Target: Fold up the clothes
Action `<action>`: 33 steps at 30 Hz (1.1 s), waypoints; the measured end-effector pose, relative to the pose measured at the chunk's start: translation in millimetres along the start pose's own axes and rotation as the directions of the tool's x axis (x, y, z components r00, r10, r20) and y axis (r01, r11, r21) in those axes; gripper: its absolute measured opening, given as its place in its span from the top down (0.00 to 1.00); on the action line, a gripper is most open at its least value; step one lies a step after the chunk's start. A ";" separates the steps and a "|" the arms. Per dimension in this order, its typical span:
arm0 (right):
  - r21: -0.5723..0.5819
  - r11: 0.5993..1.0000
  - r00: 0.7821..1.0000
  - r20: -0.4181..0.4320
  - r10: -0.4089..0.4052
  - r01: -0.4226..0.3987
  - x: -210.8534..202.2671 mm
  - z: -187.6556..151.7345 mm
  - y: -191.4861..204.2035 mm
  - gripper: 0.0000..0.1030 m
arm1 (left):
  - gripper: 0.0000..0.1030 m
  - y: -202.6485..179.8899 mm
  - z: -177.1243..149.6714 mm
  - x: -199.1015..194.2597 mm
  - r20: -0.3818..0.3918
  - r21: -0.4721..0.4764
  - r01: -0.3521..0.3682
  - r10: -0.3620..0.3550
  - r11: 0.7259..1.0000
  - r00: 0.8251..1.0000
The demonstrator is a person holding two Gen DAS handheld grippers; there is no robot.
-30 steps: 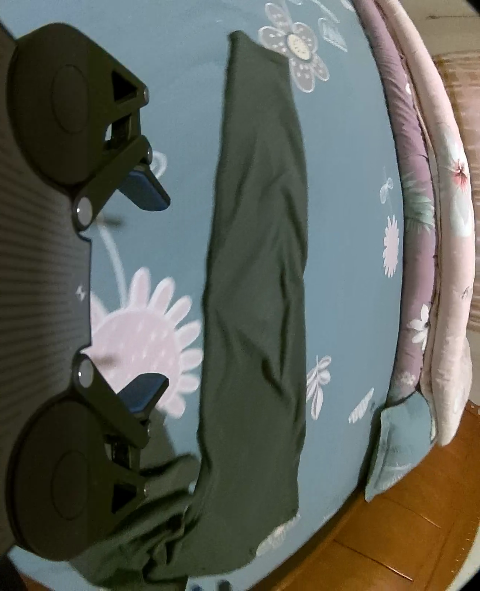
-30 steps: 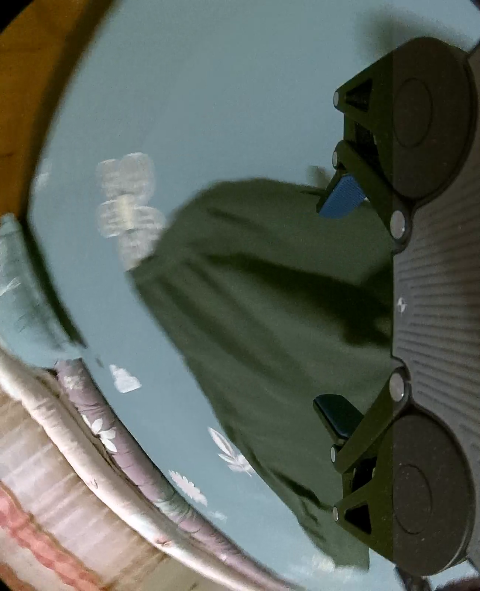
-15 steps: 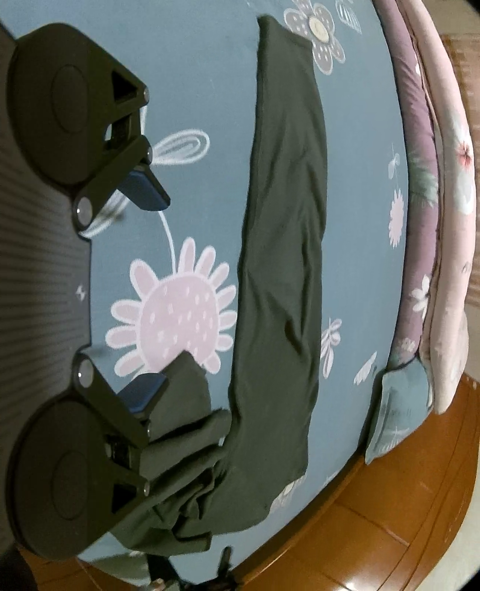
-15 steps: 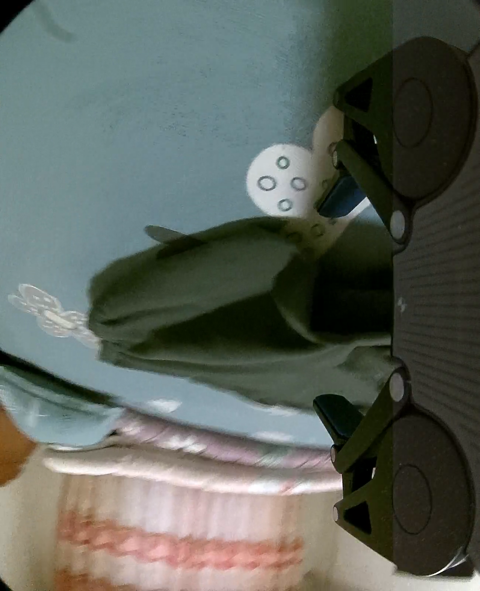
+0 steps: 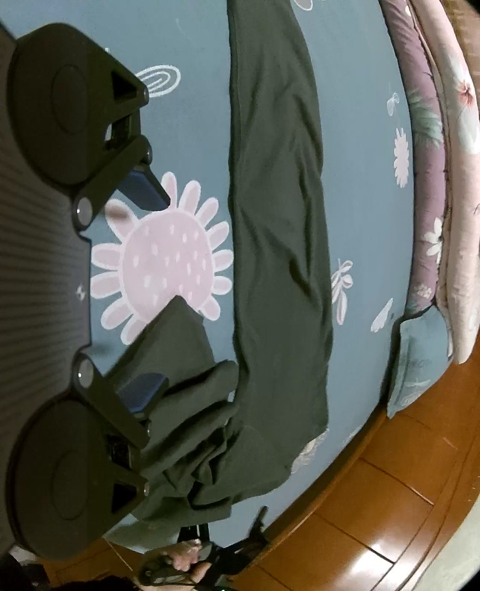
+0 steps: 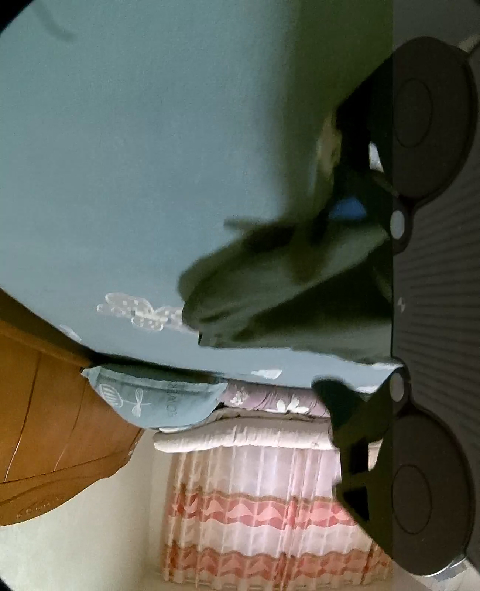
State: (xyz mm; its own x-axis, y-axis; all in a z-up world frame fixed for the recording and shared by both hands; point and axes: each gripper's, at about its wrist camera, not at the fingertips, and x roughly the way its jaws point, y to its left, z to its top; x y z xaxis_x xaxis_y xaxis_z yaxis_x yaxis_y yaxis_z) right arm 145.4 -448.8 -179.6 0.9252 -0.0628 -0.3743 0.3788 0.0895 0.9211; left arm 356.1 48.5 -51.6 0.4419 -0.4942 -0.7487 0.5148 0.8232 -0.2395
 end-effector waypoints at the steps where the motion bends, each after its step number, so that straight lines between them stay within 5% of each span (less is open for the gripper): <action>1: 0.001 1.000 1.000 -0.006 -0.009 0.009 -1.9 -0.5 -5.2 0.46 | 0.08 -1.9 1.1 2.3 -0.008 0.007 -0.002 0.003 1.000 1.000; 2: -0.003 1.000 1.000 -0.017 -0.022 0.022 -2.4 -0.4 -9.4 0.54 | 0.08 -3.8 2.1 4.6 -0.016 0.013 -0.005 0.005 1.000 1.000; 4: -0.008 0.998 0.997 -0.044 -0.059 0.058 -0.3 0.4 -15.5 0.91 | 0.08 -7.5 4.2 9.2 -0.032 0.027 -0.010 0.010 1.000 0.999; 5: -0.009 0.998 0.996 -0.053 -0.070 0.070 1.4 1.2 -17.7 0.95 | 0.08 -9.4 5.3 11.5 -0.040 0.034 -0.012 0.013 0.999 0.999; 10: -0.062 0.997 0.999 -0.005 -0.036 0.036 -15.1 4.4 -7.3 0.95 | 0.08 -29.0 9.0 13.3 -0.046 0.088 -0.016 0.020 0.996 0.999; 17: -0.310 0.951 0.997 0.072 0.005 0.018 -58.4 30.7 52.8 0.96 | 0.08 -54.2 7.8 10.8 -0.034 0.101 -0.051 0.055 0.994 0.998; 23: -0.599 0.786 0.988 0.071 -0.136 0.151 -79.5 40.0 76.2 0.97 | 0.08 -77.9 7.7 3.9 0.008 0.087 -0.103 0.102 0.991 0.995; 25: -0.588 0.795 0.984 0.018 -0.176 0.153 -76.3 51.9 66.2 0.89 | 0.08 -86.0 6.7 1.4 0.014 0.073 -0.125 0.124 0.989 0.992; 27: -0.491 0.861 0.985 -0.024 -0.170 0.137 -73.7 70.3 49.3 0.82 | 0.08 -93.8 4.1 -1.6 0.018 0.062 -0.150 0.149 0.987 0.989; 29: -0.333 0.940 0.991 -0.076 -0.108 0.077 -71.5 86.8 26.1 0.56 | 0.08 -101.1 0.3 -3.9 0.015 0.044 -0.176 0.175 0.983 0.984; 30: -0.239 0.970 0.991 -0.117 -0.063 0.034 -64.6 93.1 14.1 0.32 | 0.08 -104.6 -1.8 -4.6 0.010 0.035 -0.188 0.188 0.982 0.982; 31: -0.167 0.986 0.988 -0.150 -0.032 0.006 -57.1 98.1 4.3 0.24 | 0.08 -107.4 -3.5 -5.1 0.005 0.029 -0.199 0.199 0.980 0.980; 33: -0.151 0.989 0.981 -0.191 -0.043 0.014 -40.2 101.5 -3.1 0.24 | 0.08 -112.9 -6.6 -5.9 0.000 0.020 -0.220 0.220 0.975 0.975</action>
State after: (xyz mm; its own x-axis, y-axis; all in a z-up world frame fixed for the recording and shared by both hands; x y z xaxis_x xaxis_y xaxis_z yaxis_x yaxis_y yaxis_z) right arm 104.5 -547.4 -156.6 0.8957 0.1246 -0.4268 0.3908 0.2372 0.8894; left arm 290.4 -39.6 -24.2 0.5445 -0.3009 -0.7830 0.4191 0.9061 -0.0568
